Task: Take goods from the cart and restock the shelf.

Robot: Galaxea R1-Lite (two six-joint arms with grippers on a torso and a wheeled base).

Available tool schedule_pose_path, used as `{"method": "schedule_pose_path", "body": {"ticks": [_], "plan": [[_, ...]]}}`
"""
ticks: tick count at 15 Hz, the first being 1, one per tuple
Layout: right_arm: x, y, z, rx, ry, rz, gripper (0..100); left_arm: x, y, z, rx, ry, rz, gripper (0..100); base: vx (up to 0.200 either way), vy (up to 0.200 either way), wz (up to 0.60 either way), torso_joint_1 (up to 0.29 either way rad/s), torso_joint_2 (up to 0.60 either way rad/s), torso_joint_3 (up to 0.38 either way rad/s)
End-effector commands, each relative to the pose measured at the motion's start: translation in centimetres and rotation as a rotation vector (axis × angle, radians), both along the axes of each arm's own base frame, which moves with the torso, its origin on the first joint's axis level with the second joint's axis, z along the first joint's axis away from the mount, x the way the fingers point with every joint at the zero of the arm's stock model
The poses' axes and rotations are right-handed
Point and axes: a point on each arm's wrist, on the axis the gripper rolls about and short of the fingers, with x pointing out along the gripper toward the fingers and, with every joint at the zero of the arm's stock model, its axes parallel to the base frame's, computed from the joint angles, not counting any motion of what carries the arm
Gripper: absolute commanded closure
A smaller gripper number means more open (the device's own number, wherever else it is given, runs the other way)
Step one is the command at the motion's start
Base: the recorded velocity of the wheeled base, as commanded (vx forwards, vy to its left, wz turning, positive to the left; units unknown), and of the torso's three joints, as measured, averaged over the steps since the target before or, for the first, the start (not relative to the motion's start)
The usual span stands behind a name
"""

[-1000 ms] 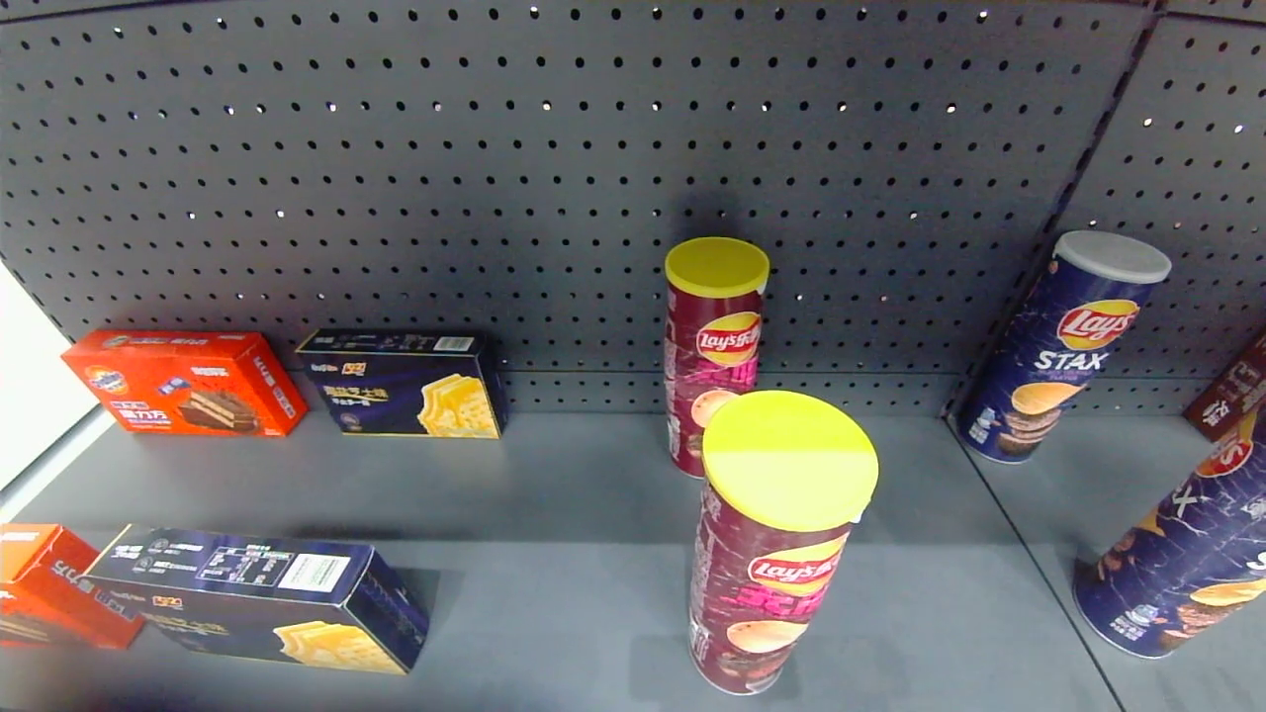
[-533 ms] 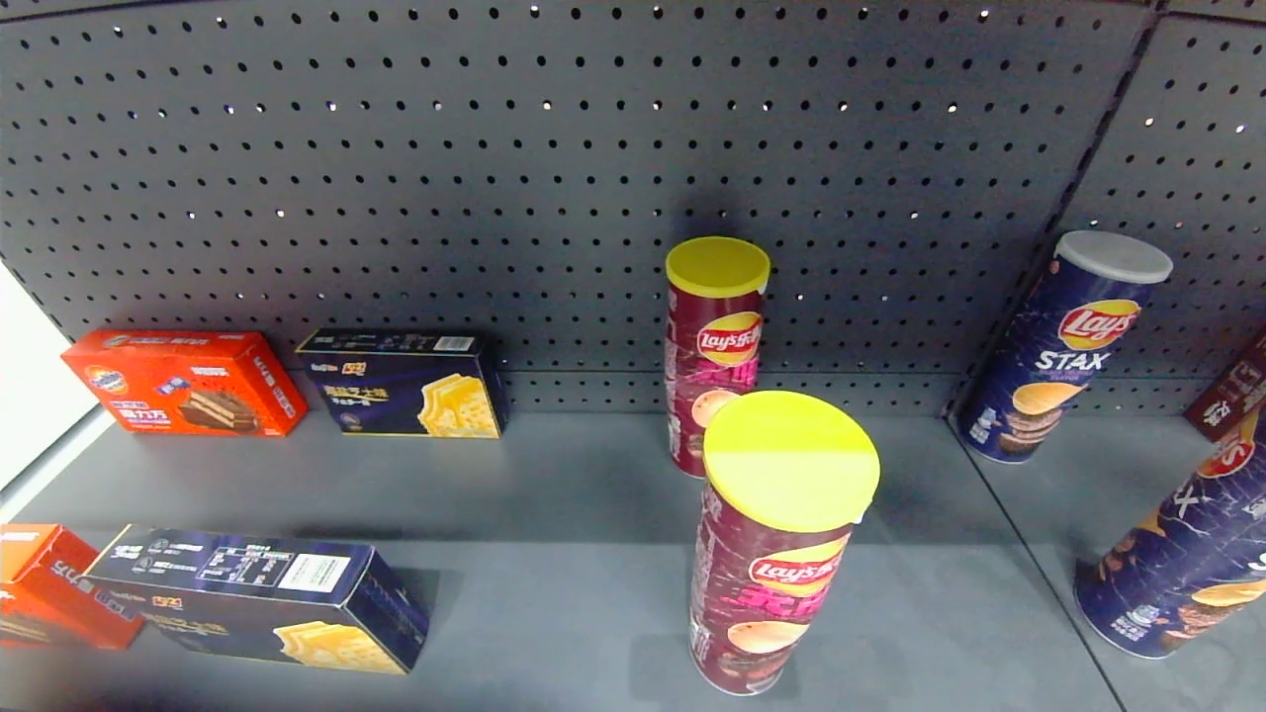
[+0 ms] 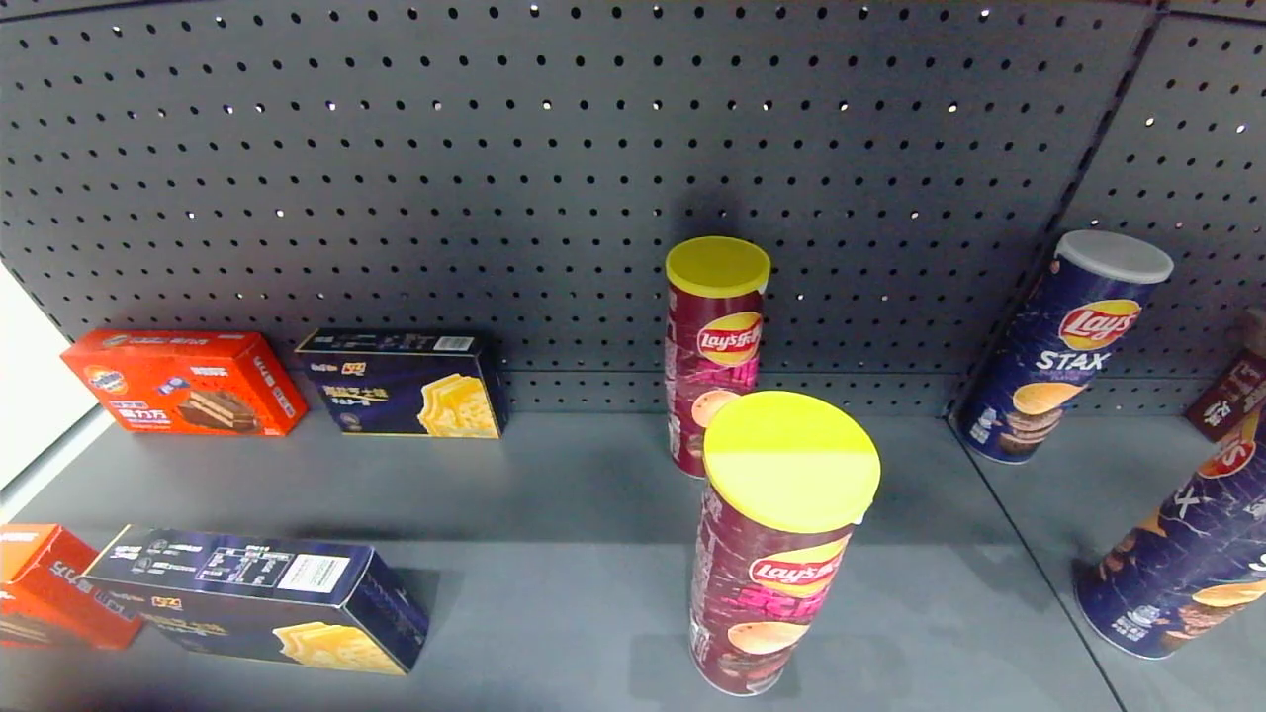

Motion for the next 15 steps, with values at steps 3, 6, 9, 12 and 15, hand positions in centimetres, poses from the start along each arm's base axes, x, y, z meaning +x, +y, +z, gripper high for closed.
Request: {"method": "schedule_pose_path", "body": {"ticks": [3, 6, 9, 12, 15], "plan": [[2.3, 1.4, 0.0, -0.019, 0.043, 0.055, 0, 0.0, 0.0, 0.0, 0.0, 0.001, -0.001, 0, 0.0, 0.0, 0.0, 0.0, 0.0, 0.0], [3.4, 2.9, 0.4, -0.054, 0.042, 0.129, 0, 0.0, 0.0, 0.0, 0.0, 0.001, 0.001, 0, 0.0, 0.0, 0.0, 0.0, 0.0, 0.0], [5.0, 4.1, -0.3, -0.107, 0.065, 0.197, 0, 0.0, 0.0, 0.0, 0.0, 0.001, 0.001, 0, 0.0, 0.0, 0.0, 0.0, 0.0, 0.0], [6.8, 5.7, -0.3, -0.136, 0.08, 0.239, 0, 0.0, 0.0, 0.0, 0.0, 0.001, -0.001, 0, 0.0, 0.0, 0.0, 0.0, 0.0, 0.0], [7.9, 7.2, -0.5, -0.163, 0.091, 0.289, 0, 0.0, 0.0, 0.0, 0.0, 0.001, 0.001, 0, 0.0, 0.0, 0.0, 0.0, 0.0, 0.0]]}}
